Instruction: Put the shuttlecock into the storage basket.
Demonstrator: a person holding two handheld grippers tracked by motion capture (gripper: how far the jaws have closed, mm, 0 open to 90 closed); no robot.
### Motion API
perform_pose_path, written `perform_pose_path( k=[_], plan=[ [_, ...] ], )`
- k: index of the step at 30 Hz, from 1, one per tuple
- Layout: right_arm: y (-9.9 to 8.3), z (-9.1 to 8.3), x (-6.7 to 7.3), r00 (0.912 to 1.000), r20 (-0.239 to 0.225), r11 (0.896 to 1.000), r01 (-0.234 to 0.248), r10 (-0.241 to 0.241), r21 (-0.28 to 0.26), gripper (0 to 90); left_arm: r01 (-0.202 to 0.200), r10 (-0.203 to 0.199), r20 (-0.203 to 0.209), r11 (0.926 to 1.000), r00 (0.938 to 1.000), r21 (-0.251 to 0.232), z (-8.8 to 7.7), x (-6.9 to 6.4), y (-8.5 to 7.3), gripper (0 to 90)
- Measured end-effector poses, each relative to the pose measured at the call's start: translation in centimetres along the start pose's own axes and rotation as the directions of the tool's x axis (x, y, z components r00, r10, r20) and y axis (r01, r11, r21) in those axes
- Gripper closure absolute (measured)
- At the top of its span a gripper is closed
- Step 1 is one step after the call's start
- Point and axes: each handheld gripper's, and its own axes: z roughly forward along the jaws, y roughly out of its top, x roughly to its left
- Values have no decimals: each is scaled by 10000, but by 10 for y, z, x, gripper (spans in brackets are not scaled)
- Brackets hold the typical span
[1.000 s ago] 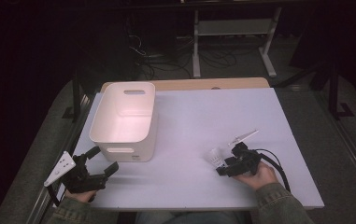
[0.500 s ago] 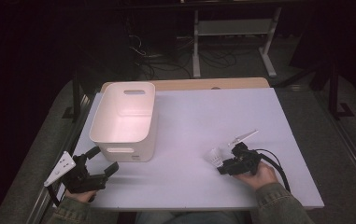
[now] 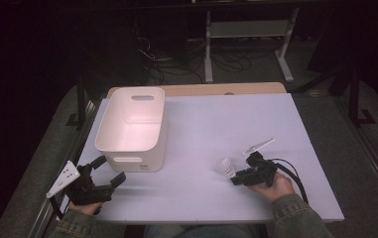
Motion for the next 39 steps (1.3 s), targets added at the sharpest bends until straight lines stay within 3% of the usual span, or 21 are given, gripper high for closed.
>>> perform_pose_path(
  k=[11, 39],
  plan=[
    [3, -4, 2, 10000, -49, 9999, -6, 5, -141, 635, -103, 103, 40, 9999, 9999, 93, 0, 1, 0, 0],
    [43, -29, 18, 9974, -305, 9946, 622, -649, -833, 635, 16, -17, 70, 9999, 10000, 119, 1, 0, -1, 0]
  ],
)
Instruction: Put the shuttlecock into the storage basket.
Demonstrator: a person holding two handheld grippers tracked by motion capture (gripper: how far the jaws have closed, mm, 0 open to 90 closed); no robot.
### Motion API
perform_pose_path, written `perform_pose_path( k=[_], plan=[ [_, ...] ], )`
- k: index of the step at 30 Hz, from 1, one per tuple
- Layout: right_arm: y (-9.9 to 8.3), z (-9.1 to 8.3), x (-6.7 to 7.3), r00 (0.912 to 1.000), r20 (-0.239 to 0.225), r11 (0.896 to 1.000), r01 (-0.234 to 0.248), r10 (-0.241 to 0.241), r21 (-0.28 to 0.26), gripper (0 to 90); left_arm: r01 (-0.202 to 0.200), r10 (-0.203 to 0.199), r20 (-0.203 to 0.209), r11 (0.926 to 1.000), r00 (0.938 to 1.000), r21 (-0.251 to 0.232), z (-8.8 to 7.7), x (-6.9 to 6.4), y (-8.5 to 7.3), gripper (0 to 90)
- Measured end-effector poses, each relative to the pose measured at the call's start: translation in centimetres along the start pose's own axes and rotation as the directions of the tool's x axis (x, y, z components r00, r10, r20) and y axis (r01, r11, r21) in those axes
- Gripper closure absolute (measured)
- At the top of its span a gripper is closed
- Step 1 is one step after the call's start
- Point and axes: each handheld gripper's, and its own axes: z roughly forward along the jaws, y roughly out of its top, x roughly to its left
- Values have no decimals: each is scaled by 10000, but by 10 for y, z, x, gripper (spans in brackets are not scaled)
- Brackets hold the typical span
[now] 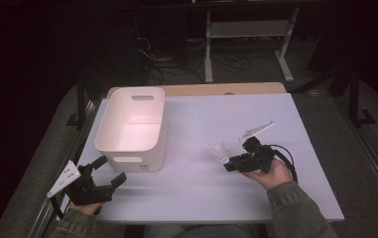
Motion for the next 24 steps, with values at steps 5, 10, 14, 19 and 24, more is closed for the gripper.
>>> perform_pose_path(
  k=[5, 10, 14, 19, 24],
  plan=[
    [4, -1, 2, 10000, -76, 10000, 28, -29, -36, 635, 29, -29, -5, 10000, 10000, 12, 0, 0, 0, 0],
    [11, -2, 4, 9998, -154, 9998, 80, -82, -154, 635, 58, -58, -8, 10000, 10000, 9, 0, 0, 0, 0],
    [14, -2, 4, 9996, -190, 9995, 181, -187, -276, 635, 37, -37, -6, 10000, 10000, 21, 0, 0, 0, 0],
    [16, -6, 5, 9998, -157, 9989, 140, -147, -449, 635, 65, -65, -26, 10000, 10000, 18, 0, 0, 0, 0],
    [22, -11, 7, 9998, -196, 9986, 83, -93, -514, 635, 74, -74, -39, 10000, 10000, -9, 0, 0, 0, 0]
  ],
)
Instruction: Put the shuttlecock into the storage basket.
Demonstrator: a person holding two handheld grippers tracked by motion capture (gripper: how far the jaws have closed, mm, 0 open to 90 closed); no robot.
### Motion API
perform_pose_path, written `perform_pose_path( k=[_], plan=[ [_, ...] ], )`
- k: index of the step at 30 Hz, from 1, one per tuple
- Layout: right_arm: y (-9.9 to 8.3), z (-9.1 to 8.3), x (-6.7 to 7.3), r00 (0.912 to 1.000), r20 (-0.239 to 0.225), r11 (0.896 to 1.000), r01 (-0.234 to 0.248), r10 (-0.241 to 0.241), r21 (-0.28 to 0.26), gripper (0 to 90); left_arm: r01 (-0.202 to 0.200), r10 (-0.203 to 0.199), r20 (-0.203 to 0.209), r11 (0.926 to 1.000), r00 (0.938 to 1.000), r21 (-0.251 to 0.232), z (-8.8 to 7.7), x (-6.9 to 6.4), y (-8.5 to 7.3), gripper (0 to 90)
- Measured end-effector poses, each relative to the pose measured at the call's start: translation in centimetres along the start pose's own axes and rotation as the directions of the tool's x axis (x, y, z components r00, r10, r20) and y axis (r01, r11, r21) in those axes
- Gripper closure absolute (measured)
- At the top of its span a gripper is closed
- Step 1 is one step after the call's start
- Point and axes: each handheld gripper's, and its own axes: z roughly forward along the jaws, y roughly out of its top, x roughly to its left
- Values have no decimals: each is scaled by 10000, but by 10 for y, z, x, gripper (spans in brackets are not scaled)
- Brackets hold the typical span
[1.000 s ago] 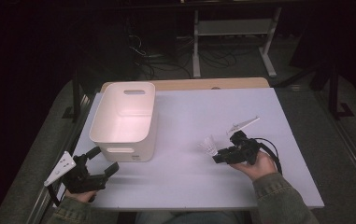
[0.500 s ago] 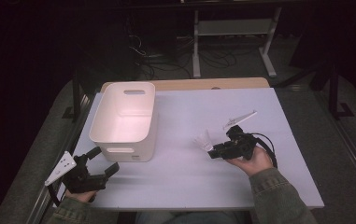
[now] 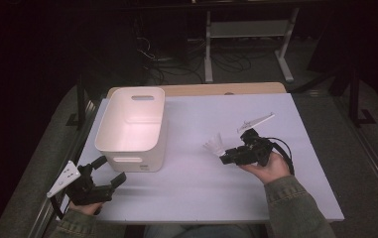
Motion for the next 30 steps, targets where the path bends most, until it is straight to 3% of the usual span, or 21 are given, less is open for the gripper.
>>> perform_pose_path(
  k=[30],
  plan=[
    [46, 8, 13, 9984, -248, 9979, 491, -502, -423, 635, -57, 57, 46, 10000, 10000, -33, 0, 0, 0, 0]
  ],
)
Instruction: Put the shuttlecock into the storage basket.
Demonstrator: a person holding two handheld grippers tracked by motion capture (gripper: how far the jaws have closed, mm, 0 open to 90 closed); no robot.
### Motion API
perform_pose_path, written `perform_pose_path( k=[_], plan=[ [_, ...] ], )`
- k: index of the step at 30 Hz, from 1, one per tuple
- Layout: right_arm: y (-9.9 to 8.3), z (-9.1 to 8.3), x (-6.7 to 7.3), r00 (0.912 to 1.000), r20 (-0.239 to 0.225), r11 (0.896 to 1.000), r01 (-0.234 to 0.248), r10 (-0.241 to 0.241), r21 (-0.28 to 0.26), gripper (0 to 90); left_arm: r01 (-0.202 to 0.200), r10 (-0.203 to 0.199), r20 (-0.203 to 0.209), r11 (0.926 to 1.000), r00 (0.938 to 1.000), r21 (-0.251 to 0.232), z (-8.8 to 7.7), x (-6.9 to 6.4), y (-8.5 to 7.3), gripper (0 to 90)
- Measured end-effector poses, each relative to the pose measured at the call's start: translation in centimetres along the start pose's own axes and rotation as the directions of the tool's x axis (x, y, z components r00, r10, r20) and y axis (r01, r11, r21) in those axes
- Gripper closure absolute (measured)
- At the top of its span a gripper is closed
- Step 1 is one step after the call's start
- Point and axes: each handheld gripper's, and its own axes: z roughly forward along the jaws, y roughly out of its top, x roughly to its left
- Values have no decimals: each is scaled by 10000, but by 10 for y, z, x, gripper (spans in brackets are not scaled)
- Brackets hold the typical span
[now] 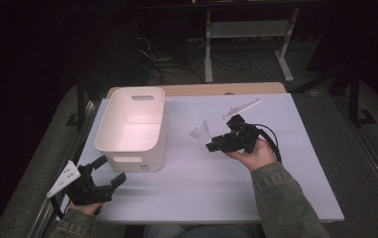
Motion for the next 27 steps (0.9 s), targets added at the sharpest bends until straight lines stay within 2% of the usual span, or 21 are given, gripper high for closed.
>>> perform_pose_path(
  k=[11, 16, 21, 27],
  plan=[
    [19, -1, 7, 9996, -90, 9992, 253, -255, -297, 636, -108, 108, -36, 9999, 9999, 12, -1, 0, 0, 0],
    [26, 0, 8, 9989, -7, 9986, 472, -472, -256, 635, -109, 109, -48, 9999, 9999, -2, -1, 1, 0, 0],
    [32, -1, 11, 9992, -125, 9988, 365, -369, -315, 635, -108, 108, -35, 9999, 9999, 3, 0, 1, 0, 0],
    [43, 1, 15, 9980, -148, 9977, 611, -615, -310, 635, -40, 40, -25, 10000, 10000, -22, 0, 0, 0, 0]
  ],
)
